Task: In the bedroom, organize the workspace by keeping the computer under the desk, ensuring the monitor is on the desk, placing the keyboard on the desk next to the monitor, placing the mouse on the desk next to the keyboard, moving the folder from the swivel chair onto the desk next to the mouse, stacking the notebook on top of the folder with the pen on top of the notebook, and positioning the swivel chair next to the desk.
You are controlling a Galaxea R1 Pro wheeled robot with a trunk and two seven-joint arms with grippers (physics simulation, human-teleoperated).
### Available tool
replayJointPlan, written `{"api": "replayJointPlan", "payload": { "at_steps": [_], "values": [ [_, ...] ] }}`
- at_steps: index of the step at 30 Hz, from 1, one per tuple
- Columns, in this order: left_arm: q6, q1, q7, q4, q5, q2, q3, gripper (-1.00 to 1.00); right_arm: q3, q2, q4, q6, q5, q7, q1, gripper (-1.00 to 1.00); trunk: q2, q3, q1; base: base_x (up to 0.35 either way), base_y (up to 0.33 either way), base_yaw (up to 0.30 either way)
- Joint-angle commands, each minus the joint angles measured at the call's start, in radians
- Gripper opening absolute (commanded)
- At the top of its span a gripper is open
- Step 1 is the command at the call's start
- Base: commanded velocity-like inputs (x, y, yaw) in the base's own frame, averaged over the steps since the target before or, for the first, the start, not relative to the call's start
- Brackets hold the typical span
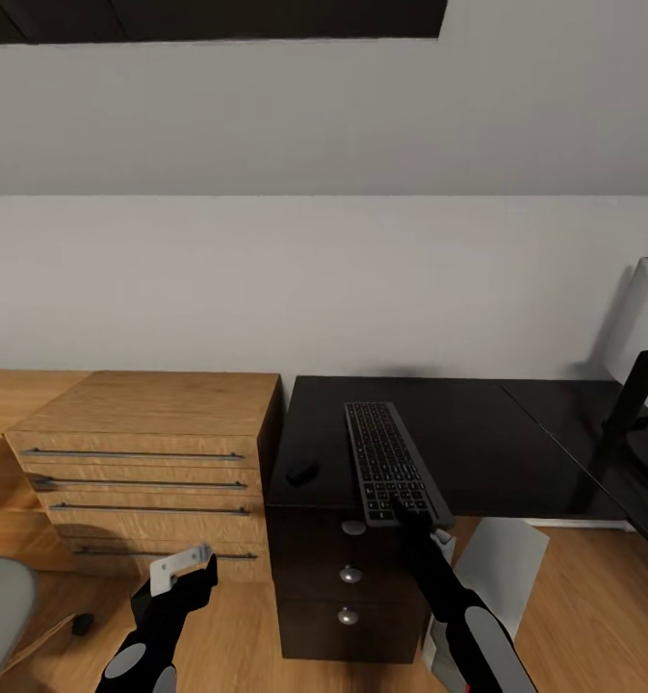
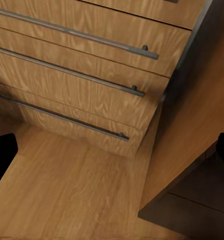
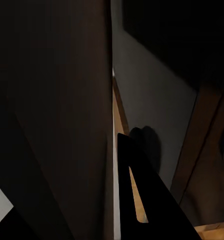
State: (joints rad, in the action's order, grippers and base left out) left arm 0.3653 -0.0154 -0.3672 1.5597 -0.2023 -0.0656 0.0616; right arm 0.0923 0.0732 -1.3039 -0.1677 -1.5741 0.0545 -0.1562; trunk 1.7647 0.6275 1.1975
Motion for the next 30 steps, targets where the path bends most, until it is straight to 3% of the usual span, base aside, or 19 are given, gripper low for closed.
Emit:
{"api": "replayJointPlan", "payload": {
  "at_steps": [1, 20, 21, 30],
  "values": [
    [0.003, 0.0, -0.007, -0.007, -0.01, 0.001, 0.001, 1.0, -0.003, 0.0, 0.012, -0.003, -0.001, 0.002, 0.0, -1.0, 0.0, 0.001, 0.0, 0.0, 0.0, 0.0],
    [0.003, 0.0, -0.004, -0.026, -0.008, 0.004, 0.001, 1.0, -0.006, -0.001, 0.012, -0.004, -0.001, -0.003, 0.0, -1.0, 0.0, 0.001, 0.0, -0.033, 0.0, 0.0],
    [0.003, 0.0, -0.004, -0.026, -0.008, 0.004, 0.001, 1.0, -0.006, -0.002, 0.012, -0.004, -0.001, -0.004, 0.0, 1.0, 0.0, 0.001, 0.0, 0.0, 0.0, 0.0],
    [0.002, 0.0, -0.004, -0.026, -0.008, 0.004, 0.001, 1.0, -0.008, -0.003, 0.012, -0.004, -0.001, -0.006, 0.0, 1.0, 0.0, 0.001, 0.0, 0.0, 0.0, 0.0]
  ]
}}
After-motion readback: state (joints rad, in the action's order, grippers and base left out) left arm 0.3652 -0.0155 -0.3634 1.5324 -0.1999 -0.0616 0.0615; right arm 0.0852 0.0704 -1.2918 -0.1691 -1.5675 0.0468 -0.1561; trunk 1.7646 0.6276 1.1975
